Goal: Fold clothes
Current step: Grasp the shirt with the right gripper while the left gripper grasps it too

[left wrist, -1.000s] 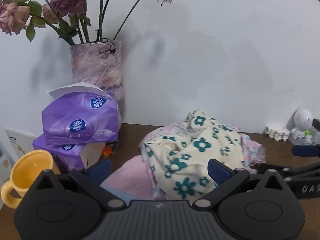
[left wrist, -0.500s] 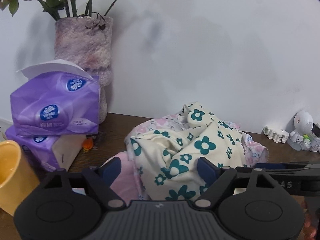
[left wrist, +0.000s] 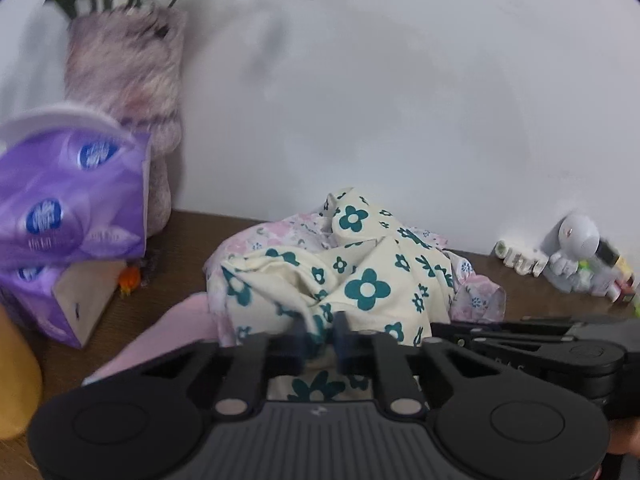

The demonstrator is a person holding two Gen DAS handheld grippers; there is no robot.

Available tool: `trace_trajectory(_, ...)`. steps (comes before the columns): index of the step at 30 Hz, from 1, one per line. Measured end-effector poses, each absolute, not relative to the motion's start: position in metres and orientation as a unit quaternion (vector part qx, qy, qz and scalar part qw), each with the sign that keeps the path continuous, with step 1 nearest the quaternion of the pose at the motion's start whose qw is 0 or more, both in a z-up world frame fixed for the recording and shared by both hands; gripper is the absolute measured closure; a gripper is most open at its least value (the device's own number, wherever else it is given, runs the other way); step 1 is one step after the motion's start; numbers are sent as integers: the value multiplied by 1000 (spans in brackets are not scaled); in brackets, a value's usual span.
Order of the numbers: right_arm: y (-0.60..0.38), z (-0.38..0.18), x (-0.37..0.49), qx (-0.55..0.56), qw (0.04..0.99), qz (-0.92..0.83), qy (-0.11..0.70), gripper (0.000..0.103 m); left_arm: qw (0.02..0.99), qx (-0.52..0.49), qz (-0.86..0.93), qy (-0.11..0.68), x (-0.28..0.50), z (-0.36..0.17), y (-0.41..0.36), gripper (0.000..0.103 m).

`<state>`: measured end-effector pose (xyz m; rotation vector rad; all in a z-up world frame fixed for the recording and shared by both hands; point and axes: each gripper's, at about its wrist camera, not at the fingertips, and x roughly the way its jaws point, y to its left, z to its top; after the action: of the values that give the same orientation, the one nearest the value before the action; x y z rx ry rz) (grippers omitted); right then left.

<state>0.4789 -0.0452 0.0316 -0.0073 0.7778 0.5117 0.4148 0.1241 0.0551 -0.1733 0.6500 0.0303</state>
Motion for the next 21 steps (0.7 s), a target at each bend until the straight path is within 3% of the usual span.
trace_trajectory(21, -49, 64, 462, -20, 912, 236, 335, 98, 955, -48, 19, 292, 395, 74, 114, 98)
